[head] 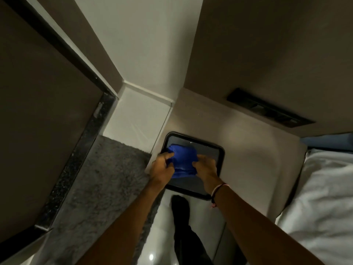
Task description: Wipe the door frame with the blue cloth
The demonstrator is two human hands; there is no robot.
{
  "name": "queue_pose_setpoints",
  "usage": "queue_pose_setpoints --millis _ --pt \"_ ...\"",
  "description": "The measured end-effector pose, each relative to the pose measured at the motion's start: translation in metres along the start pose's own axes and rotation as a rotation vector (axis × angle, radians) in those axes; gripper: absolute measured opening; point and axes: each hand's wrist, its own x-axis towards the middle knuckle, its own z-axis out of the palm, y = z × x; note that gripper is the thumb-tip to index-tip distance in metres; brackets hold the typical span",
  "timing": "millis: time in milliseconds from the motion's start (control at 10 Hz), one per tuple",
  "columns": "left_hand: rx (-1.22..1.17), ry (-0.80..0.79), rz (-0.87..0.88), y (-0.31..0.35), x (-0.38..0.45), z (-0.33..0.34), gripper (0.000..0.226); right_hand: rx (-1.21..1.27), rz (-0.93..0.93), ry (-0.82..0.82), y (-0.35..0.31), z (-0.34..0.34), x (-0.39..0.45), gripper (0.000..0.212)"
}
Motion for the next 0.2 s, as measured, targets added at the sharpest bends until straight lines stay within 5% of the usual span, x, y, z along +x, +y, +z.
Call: queue_pose_setpoints --millis 200 --pt "0.257 0.066 0.174 0.014 -0.017 -0.022 0.05 -0.327 -0.215 0.04 -0.004 0.0 -0.04 0.061"
